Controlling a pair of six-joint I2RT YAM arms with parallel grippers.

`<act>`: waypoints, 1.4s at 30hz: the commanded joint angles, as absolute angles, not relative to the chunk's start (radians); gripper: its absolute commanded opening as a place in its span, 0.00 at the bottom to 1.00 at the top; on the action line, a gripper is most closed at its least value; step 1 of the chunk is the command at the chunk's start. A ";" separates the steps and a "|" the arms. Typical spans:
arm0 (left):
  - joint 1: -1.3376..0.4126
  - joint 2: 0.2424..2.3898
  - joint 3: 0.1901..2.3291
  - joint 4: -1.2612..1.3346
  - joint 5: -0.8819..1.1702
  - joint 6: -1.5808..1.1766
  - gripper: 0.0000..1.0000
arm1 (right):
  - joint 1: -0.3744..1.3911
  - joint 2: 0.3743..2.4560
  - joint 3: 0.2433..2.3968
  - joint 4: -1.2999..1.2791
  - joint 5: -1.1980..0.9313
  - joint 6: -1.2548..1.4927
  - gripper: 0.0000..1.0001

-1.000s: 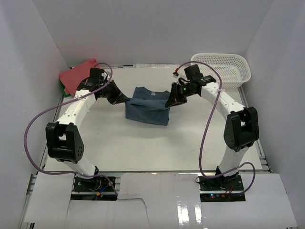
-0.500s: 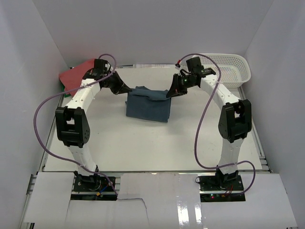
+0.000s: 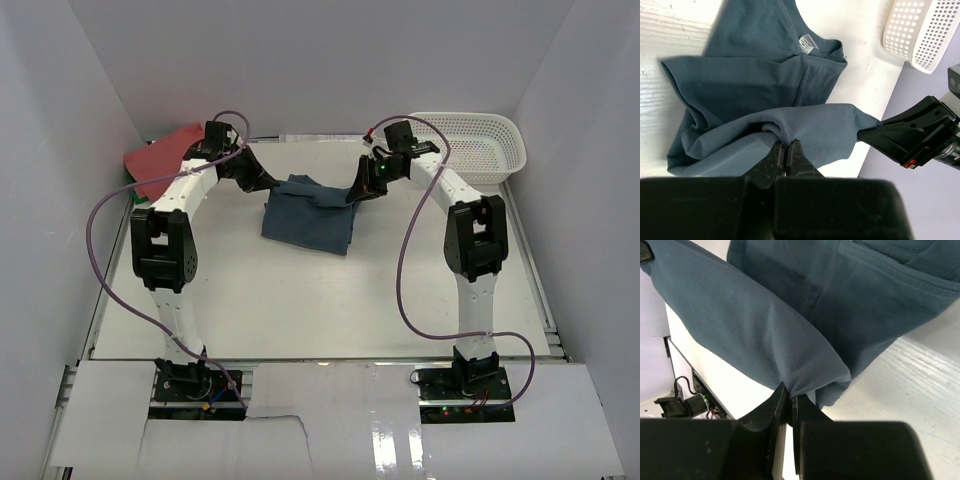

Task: Fold and stack the t-shirts
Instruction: Fold the long partially folded tshirt into a neat square

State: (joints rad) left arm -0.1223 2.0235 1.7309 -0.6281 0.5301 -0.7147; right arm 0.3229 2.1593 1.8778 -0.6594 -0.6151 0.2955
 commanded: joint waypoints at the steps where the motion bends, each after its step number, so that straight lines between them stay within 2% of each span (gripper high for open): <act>1: -0.117 2.032 1.779 -0.583 0.525 -0.707 0.00 | 0.308 2.172 1.936 -0.617 -0.618 0.282 0.09; 9: -0.120 2.123 1.858 -0.519 0.512 -0.719 0.01 | 0.290 2.227 1.960 -0.548 -0.621 0.321 0.11; 15: -0.126 2.201 1.910 -0.434 0.543 -0.753 0.10 | 0.275 2.246 1.936 -0.470 -0.627 0.353 0.13; 16: -0.129 2.216 1.913 -0.422 0.540 -0.759 0.18 | 0.273 2.244 1.928 -0.431 -0.629 0.365 0.13; 18: -0.130 2.227 1.917 -0.388 0.545 -0.775 0.22 | 0.265 2.232 1.884 -0.384 -0.632 0.382 0.16; 19: -0.133 2.236 1.919 -0.376 0.543 -0.793 0.24 | 0.264 2.224 1.867 -0.324 -0.623 0.403 0.19; 20: -0.135 2.240 1.919 -0.367 0.540 -0.801 0.32 | 0.261 2.208 1.823 -0.292 -0.618 0.417 0.30; 21: -0.137 2.241 1.914 -0.342 0.534 -0.810 0.35 | 0.261 2.200 1.801 -0.258 -0.603 0.429 0.35; 23: -0.143 2.234 1.902 -0.313 0.522 -0.836 0.38 | 0.259 2.174 1.763 -0.163 -0.592 0.465 0.42; 27: -0.155 2.171 1.818 -0.163 0.463 -0.882 0.54 | 0.259 2.116 1.619 0.033 -0.561 0.528 0.56; 33: -0.160 2.031 1.715 -0.008 0.353 -0.859 0.63 | 0.262 2.057 1.565 0.089 -0.511 0.480 0.70; 42: -0.160 1.974 1.712 -0.092 0.379 -0.640 0.64 | 0.268 2.022 1.557 -0.055 -0.476 0.396 0.94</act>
State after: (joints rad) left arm -0.1604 2.0594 1.7176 -0.0845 0.3805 -0.7525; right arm 0.2634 2.0518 1.5589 -0.0090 -0.5095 0.4458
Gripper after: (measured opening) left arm 0.637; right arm 0.918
